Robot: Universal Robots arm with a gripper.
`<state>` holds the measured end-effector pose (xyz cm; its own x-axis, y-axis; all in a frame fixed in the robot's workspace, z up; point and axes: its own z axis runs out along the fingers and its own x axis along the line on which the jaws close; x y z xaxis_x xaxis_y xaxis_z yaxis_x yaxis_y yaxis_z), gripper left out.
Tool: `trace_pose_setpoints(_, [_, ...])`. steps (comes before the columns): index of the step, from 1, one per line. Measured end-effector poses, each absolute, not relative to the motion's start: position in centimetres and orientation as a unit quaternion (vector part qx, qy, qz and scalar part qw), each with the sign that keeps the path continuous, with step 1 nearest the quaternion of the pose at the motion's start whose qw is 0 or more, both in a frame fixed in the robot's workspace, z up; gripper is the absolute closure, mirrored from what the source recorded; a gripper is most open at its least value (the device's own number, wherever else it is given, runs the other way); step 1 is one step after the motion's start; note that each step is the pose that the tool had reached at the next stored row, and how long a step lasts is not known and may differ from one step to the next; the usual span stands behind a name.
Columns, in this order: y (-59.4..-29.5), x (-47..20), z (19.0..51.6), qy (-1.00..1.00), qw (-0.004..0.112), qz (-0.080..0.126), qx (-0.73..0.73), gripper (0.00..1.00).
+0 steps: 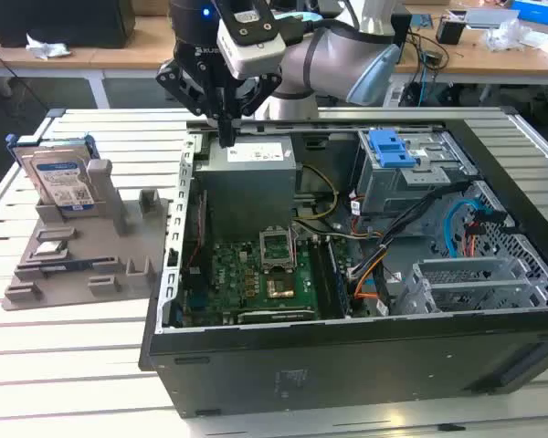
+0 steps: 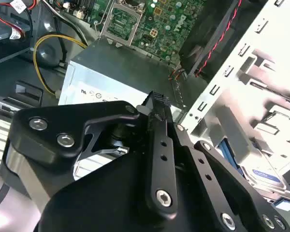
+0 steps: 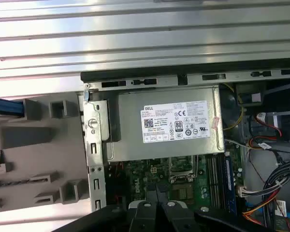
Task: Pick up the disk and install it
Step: 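Reach for the disk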
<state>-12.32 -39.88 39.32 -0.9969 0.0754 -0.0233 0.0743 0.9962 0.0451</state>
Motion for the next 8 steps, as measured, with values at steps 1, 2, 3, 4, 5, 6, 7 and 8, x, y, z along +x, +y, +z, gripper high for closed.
trace_pose_setpoints(1, [-39.9,-12.7,39.3,0.999,0.012,0.022,0.037,0.89])
trace_pose_setpoints(2, [-39.9,-13.1,39.3,0.999,0.012,0.022,0.037,0.89])
trace_pose_setpoints(3, [-39.9,-13.5,39.3,0.999,0.012,0.022,0.037,0.89])
trace_pose_setpoints(4, [-39.9,-13.8,39.3,0.999,0.012,0.022,0.037,0.89])
trace_pose_setpoints(5, [-39.9,-14.0,39.3,0.999,0.012,0.022,0.037,0.89])
trace_pose_setpoints(6, [-39.9,-14.1,39.3,0.999,0.012,0.022,0.037,0.89])
trace_pose_setpoints(7, [-39.9,-14.3,39.3,0.999,0.012,0.022,0.037,0.89])
trace_pose_setpoints(8, [-39.9,-14.5,39.3,0.999,0.013,0.022,0.037,0.89])
